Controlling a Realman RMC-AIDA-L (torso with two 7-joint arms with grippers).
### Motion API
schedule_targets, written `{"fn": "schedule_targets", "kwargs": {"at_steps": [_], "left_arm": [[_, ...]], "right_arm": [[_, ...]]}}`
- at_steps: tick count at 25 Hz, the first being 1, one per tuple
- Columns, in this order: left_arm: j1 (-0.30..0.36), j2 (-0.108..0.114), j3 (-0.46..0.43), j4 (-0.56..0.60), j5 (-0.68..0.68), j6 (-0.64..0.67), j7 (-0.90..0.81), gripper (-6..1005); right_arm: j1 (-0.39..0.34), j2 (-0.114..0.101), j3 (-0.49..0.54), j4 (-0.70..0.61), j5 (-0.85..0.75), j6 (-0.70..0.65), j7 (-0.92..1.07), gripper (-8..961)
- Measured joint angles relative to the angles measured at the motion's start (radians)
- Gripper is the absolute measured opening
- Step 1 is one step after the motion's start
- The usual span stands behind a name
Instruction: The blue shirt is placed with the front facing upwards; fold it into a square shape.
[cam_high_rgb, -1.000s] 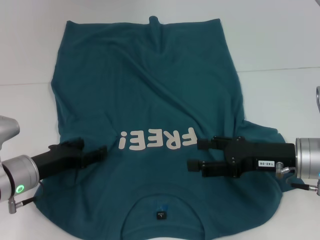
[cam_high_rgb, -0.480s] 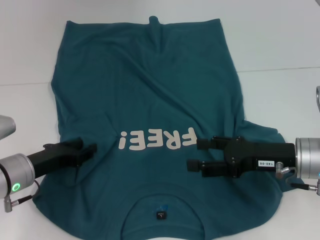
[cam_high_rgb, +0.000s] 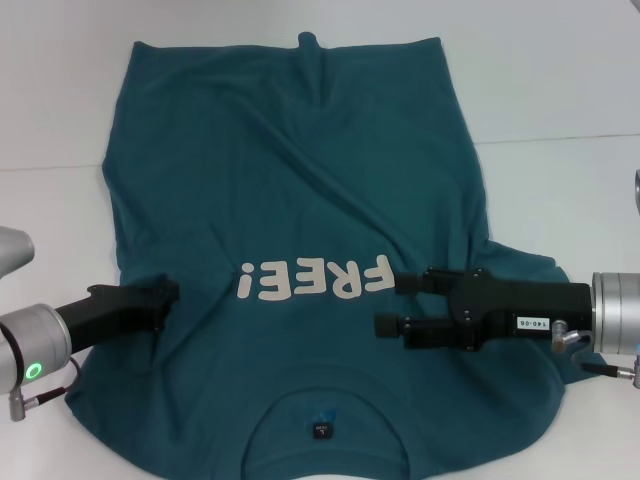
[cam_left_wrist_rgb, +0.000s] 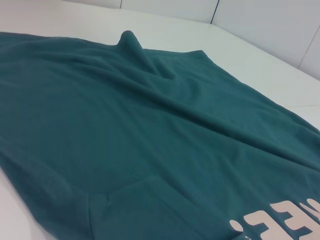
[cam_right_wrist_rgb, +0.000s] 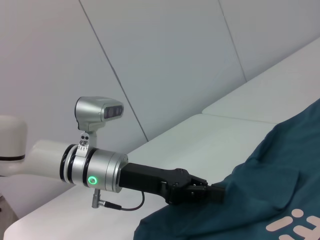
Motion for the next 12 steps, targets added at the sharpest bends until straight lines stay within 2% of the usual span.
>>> {"fn": "schedule_targets", "kwargs": {"at_steps": [7,12], "left_arm": [[-0.002,0.0,0.0,-0.001,0.0,0.006,-0.001,45],[-0.002,0.0,0.0,0.002,-0.001,0.053,-0.013,1]], "right_arm": [[0.0,-0.001,0.0,0.0,0.001,0.001,-0.001,915],[0.0,-0.001,0.0,0.0,0.005,0.009,-0.001,915]]}}
